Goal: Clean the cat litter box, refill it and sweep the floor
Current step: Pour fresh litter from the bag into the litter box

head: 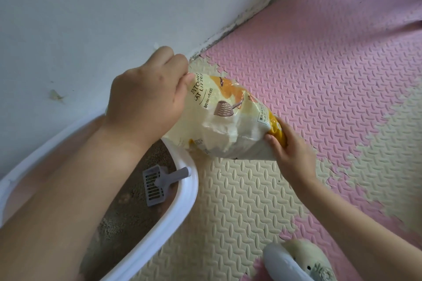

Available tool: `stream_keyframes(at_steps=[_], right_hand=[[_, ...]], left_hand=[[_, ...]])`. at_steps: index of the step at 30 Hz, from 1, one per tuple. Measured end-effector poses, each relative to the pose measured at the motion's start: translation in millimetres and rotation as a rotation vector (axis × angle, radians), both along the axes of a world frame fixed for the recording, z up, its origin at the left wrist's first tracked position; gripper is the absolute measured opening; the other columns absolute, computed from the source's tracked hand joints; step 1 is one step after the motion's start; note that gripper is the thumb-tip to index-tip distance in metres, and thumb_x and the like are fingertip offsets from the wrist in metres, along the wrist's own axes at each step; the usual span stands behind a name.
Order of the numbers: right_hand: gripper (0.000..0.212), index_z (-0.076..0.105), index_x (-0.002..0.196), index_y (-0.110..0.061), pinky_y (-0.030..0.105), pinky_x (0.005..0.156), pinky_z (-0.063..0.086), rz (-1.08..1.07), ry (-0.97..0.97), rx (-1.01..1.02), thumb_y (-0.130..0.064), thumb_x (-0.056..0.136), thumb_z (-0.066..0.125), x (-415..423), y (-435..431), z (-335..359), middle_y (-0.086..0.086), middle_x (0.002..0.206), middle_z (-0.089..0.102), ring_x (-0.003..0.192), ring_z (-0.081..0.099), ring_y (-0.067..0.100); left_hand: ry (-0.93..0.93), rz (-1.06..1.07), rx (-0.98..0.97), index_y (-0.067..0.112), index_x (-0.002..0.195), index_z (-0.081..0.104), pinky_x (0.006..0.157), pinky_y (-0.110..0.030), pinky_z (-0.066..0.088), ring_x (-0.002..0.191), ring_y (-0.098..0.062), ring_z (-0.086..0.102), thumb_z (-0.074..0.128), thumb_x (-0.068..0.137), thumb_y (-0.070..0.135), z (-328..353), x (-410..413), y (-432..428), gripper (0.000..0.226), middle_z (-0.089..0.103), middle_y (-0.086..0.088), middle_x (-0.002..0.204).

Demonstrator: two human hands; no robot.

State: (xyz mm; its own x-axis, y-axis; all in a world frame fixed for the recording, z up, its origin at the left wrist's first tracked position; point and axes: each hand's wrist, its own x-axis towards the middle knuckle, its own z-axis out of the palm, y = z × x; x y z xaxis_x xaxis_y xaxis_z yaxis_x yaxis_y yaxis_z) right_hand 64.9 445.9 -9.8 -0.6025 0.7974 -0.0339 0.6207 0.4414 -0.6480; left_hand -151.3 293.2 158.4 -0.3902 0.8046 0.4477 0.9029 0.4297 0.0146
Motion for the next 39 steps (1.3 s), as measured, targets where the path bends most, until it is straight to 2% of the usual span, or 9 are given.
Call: stream_keyframes(at_steps=[4, 7, 9, 12, 21, 26, 30, 34, 39], right_hand=[[0.053, 0.047, 0.136, -0.034, 0.028, 0.062, 0.045, 0.045, 0.010, 0.096, -0.056, 0.088, 0.045, -6, 18, 21, -0.005, 0.109, 0.069, 0.090, 0.064, 0.017], [0.045, 0.055, 0.130, -0.030, 0.025, 0.061, 0.042, 0.099, 0.028, 0.127, -0.049, 0.090, 0.052, -11, 30, 46, -0.005, 0.105, 0.071, 0.083, 0.062, 0.013], [0.042, 0.057, 0.128, -0.030, 0.024, 0.060, 0.044, 0.148, -0.009, 0.175, -0.047, 0.089, 0.054, -16, 38, 62, -0.004, 0.101, 0.072, 0.078, 0.060, 0.011], [0.043, 0.058, 0.125, -0.033, 0.030, 0.060, 0.053, 0.228, -0.043, 0.245, -0.055, 0.090, 0.047, -29, 44, 88, -0.007, 0.096, 0.072, 0.075, 0.063, 0.013], [0.034, 0.062, 0.119, -0.036, 0.026, 0.057, 0.048, 0.414, -0.146, 0.329, -0.050, 0.092, 0.047, -64, 24, 167, -0.007, 0.090, 0.072, 0.072, 0.059, 0.015], [0.033, 0.061, 0.116, -0.042, 0.022, 0.051, 0.037, 0.513, -0.262, 0.355, -0.054, 0.092, 0.042, -82, 12, 188, -0.012, 0.088, 0.069, 0.071, 0.056, 0.012], [0.028, 0.064, 0.109, -0.040, 0.025, 0.055, 0.045, 0.587, -0.325, 0.354, -0.050, 0.093, 0.043, -97, -4, 202, -0.011, 0.083, 0.069, 0.071, 0.059, 0.015], [0.027, 0.067, 0.103, -0.038, 0.022, 0.051, 0.043, 0.609, -0.358, 0.402, -0.049, 0.094, 0.043, -113, -16, 209, -0.011, 0.078, 0.068, 0.068, 0.059, 0.014], [0.028, 0.069, 0.096, -0.038, 0.032, 0.057, 0.055, 0.555, -0.367, 0.434, -0.049, 0.093, 0.043, -116, -23, 202, -0.014, 0.069, 0.067, 0.061, 0.059, 0.010]], left_hand=[[0.015, 0.024, 0.015, 0.009, 0.077, 0.057, 0.045, -0.026, 0.030, 0.047, -0.033, 0.044, 0.055, 0.091, 0.025, 13, -9, -1, 0.021, 0.051, -0.007, 0.076], [0.026, 0.034, 0.026, 0.010, 0.077, 0.056, 0.046, -0.025, 0.027, 0.047, -0.031, 0.042, 0.056, 0.091, 0.025, 26, -12, -4, 0.021, 0.051, -0.007, 0.076], [0.032, 0.050, 0.025, 0.010, 0.076, 0.056, 0.046, -0.025, 0.027, 0.047, -0.029, 0.039, 0.056, 0.090, 0.025, 34, -14, -11, 0.021, 0.051, -0.007, 0.076], [0.027, 0.074, 0.017, 0.010, 0.076, 0.056, 0.046, -0.024, 0.027, 0.046, -0.031, 0.042, 0.056, 0.091, 0.025, 47, -19, -25, 0.021, 0.051, -0.006, 0.075], [-0.013, 0.205, 0.035, 0.009, 0.076, 0.057, 0.047, -0.021, 0.021, 0.046, -0.027, 0.037, 0.059, 0.091, 0.024, 82, -28, -74, 0.021, 0.052, -0.007, 0.075], [-0.058, 0.294, 0.025, 0.009, 0.077, 0.057, 0.046, -0.023, 0.019, 0.052, -0.032, 0.053, 0.064, 0.088, 0.023, 86, -21, -89, 0.018, 0.053, -0.009, 0.077], [-0.041, 0.334, 0.046, 0.009, 0.071, 0.058, 0.043, -0.024, 0.024, 0.047, -0.029, 0.053, 0.075, 0.078, 0.019, 84, -13, -102, 0.022, 0.052, -0.007, 0.071], [-0.078, 0.336, 0.116, 0.007, 0.071, 0.056, 0.039, -0.025, 0.031, 0.048, -0.026, 0.048, 0.077, 0.077, 0.012, 75, -10, -105, 0.021, 0.050, -0.009, 0.075], [-0.136, 0.358, 0.098, 0.009, 0.072, 0.056, 0.041, -0.023, 0.023, 0.055, -0.019, 0.041, 0.083, 0.062, 0.001, 63, -2, -92, 0.030, 0.048, -0.006, 0.079]])
